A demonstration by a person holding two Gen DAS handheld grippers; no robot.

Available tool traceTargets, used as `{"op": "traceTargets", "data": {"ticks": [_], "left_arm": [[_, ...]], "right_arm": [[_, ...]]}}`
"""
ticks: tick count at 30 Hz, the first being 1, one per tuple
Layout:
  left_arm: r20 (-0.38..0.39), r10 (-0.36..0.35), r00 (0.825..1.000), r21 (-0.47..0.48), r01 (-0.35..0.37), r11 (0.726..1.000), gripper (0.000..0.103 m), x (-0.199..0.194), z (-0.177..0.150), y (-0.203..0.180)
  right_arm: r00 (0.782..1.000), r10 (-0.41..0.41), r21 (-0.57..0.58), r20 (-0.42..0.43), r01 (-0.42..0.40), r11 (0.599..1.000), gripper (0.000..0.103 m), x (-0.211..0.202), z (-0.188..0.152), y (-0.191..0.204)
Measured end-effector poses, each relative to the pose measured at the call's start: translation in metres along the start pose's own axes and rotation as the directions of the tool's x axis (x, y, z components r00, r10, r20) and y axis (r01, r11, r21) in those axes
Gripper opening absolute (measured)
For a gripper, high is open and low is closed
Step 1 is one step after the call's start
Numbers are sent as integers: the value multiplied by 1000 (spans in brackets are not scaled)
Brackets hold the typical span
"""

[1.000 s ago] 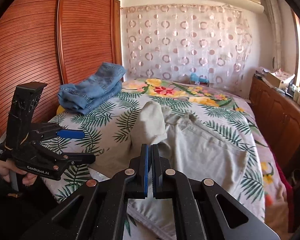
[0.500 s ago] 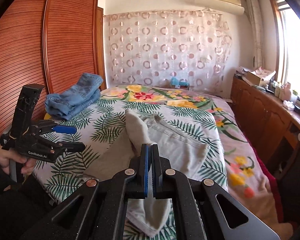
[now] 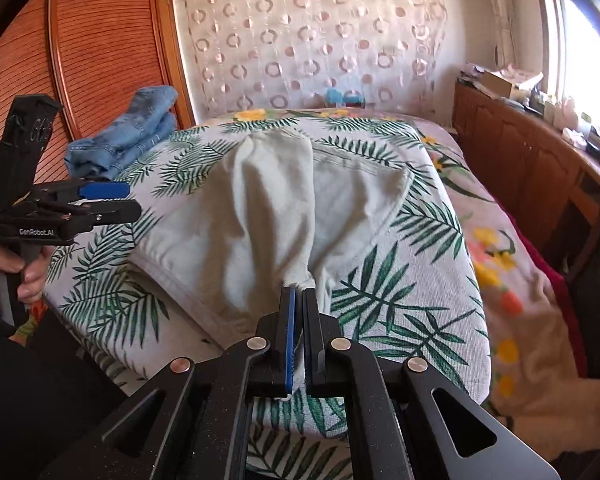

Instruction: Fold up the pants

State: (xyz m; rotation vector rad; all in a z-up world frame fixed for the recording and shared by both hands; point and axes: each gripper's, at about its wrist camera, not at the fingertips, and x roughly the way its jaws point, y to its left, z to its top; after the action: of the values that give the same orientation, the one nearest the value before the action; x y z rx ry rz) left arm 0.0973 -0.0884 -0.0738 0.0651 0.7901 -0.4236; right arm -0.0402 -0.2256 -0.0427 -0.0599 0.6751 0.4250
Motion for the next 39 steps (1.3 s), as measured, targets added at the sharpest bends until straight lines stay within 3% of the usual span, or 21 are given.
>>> {"op": "traceTargets", "data": {"ticks": [3, 7, 11, 16, 22, 35, 36, 37, 39], "left_arm": [[6, 10, 1000, -8, -10, 1000, 79, 2, -1, 2], [31, 27, 999, -9, -27, 1000, 79, 2, 0, 4], [44, 37, 998, -10, -36, 999, 79, 4, 1, 8], [50, 41, 998, -30, -40, 999, 79, 6, 0, 12], [58, 43, 997, -30, -41, 999, 79, 3, -2, 14], [66, 37, 997, -55, -34, 998, 79, -3, -3, 21], [66, 38, 997, -57, -35, 998, 79, -4, -3, 21], [66, 39, 997, -58, -35, 998, 79, -4, -4, 22], [67, 43, 997, -62, -39, 997, 79, -5, -5, 23]], "right_arm": [[1000, 7, 19, 16, -7, 1000, 4, -9, 5, -4], [998, -3, 13, 62, 3, 1000, 26, -20, 13, -15], [995, 10, 5, 98, -10, 1000, 29, -20, 26, -25], [997, 33, -28, 64, -32, 999, 29, 25, 49, -32], [997, 64, -43, -35, -66, 997, 30, 78, 79, -31], [977, 107, -29, -183, -114, 993, 29, 116, 107, -38], [977, 109, -37, -184, -118, 992, 28, 117, 107, -37], [974, 122, -43, -189, -132, 990, 16, 117, 106, -36], [974, 129, -59, -185, -142, 988, 7, 120, 111, -33]]}}
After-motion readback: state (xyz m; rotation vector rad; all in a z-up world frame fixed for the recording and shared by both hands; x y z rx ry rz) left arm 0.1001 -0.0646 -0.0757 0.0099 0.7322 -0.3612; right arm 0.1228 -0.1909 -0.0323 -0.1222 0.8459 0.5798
